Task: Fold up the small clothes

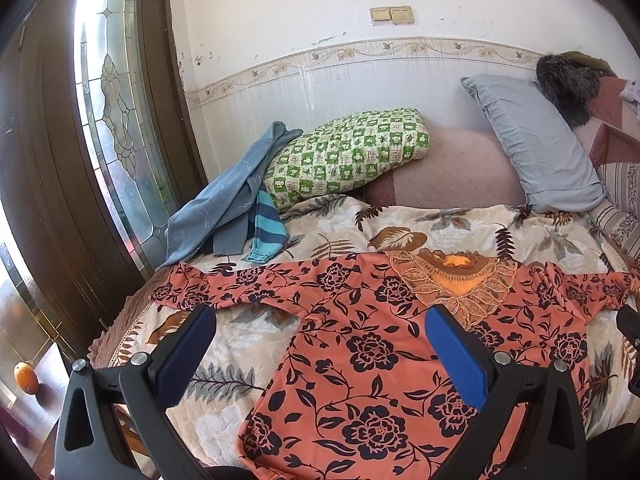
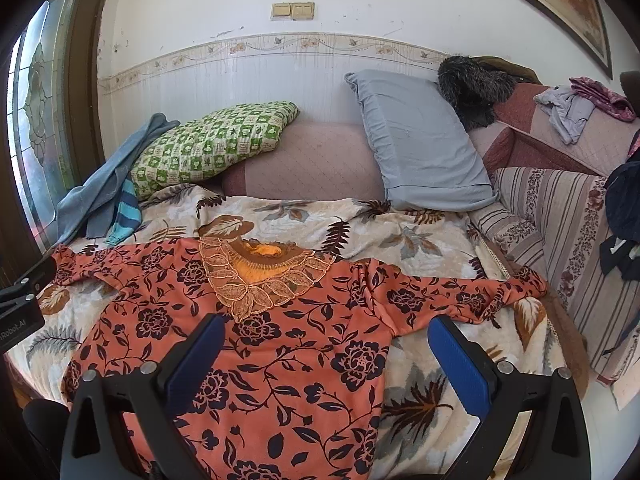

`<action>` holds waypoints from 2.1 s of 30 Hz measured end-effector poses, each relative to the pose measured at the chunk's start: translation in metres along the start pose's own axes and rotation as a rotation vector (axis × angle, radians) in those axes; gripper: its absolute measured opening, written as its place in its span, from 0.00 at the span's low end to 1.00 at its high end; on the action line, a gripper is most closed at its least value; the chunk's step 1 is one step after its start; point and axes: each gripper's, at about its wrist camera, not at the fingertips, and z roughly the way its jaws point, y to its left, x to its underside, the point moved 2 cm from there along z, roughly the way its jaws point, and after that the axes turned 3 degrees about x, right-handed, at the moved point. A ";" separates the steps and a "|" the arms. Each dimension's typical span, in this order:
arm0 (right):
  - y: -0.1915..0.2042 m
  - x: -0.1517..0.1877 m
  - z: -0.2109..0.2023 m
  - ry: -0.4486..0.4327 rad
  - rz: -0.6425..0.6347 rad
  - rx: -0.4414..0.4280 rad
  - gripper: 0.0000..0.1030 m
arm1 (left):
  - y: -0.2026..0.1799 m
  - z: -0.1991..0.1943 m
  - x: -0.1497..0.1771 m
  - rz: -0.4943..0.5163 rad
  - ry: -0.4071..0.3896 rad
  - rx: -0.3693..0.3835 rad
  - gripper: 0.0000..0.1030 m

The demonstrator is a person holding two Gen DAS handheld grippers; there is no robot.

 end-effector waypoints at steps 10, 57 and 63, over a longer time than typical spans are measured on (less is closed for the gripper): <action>0.007 0.002 0.013 0.024 -0.005 -0.020 0.99 | 0.018 0.014 0.002 -0.032 0.018 -0.036 1.00; -0.359 0.012 0.296 0.138 0.930 0.029 0.15 | -0.040 0.240 0.049 -0.049 0.336 0.060 0.96; -0.239 -0.065 0.265 0.093 0.745 -0.282 0.15 | 0.001 0.228 0.030 -0.117 0.267 -0.015 0.96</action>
